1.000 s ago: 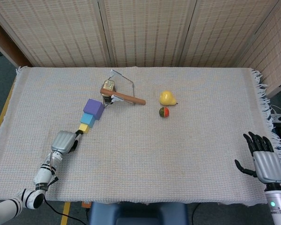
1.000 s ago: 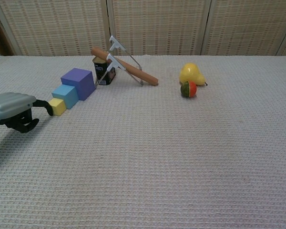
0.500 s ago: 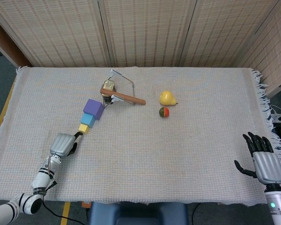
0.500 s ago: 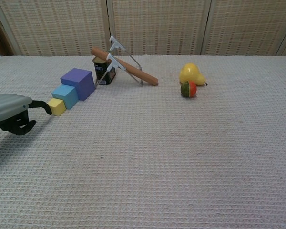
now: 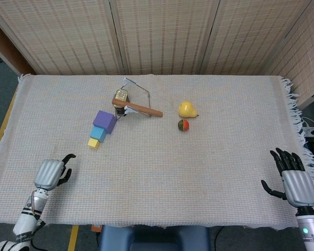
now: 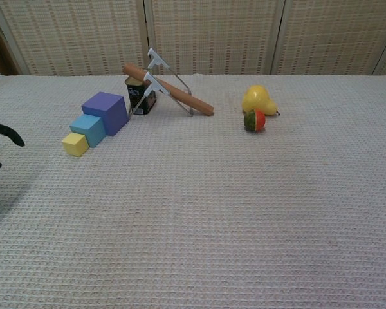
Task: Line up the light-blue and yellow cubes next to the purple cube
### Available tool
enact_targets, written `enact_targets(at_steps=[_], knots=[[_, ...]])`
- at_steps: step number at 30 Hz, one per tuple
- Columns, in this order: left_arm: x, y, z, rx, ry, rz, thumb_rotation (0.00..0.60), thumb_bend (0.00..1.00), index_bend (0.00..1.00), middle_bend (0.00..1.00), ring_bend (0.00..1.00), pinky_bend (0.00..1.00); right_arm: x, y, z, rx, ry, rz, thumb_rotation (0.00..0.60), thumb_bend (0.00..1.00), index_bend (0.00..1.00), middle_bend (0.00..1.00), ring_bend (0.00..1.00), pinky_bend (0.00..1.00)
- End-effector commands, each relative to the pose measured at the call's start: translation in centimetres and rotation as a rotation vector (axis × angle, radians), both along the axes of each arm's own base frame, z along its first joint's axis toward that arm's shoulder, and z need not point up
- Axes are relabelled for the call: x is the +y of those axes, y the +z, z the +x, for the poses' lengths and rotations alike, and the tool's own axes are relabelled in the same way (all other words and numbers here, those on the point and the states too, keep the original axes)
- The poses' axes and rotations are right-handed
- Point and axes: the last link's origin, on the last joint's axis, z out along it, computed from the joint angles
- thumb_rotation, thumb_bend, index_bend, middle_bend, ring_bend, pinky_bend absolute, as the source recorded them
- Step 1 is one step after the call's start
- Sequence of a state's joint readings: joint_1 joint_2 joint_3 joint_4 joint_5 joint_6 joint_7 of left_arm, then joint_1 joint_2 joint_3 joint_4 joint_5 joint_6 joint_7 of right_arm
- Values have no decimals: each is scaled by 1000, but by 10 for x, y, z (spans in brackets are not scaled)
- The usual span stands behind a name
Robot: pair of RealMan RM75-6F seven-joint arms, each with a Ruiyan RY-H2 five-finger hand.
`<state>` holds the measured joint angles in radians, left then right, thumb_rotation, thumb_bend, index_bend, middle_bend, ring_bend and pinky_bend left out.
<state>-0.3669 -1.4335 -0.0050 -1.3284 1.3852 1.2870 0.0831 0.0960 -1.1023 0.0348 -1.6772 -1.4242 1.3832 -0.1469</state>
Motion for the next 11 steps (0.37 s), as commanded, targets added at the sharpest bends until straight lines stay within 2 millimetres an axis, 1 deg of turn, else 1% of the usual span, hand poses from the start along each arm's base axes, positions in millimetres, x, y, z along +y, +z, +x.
enact_targets(at_steps=[1, 3, 4, 7, 8, 11], knots=[[-73, 50, -19, -29, 10, 133, 600, 431, 187, 367, 303, 446, 1, -2, 2, 1, 16, 2, 347, 105, 0, 0, 0, 0], [-90, 69, -16, 12, 9, 220, 600, 414, 146, 235, 156, 312, 2, -5, 4, 3, 24, 12, 348, 105, 0, 0, 0, 0], [-99, 78, -14, 30, 23, 263, 600, 405, 124, 186, 101, 263, 4, -7, 6, 4, 31, 19, 348, 104, 0, 0, 0, 0], [-112, 92, -12, 2, 57, 313, 600, 384, 78, 112, 35, 229, 9, -9, 10, 8, 40, 18, 348, 104, 0, 0, 0, 0], [-115, 96, -14, -6, 73, 315, 600, 383, 72, 104, 30, 226, 11, -9, 11, 11, 37, 19, 348, 104, 0, 0, 0, 0], [-116, 101, -15, -3, 93, 302, 600, 382, 50, 79, 17, 219, 14, -9, 10, 17, 21, 23, 347, 104, 0, 0, 0, 0]])
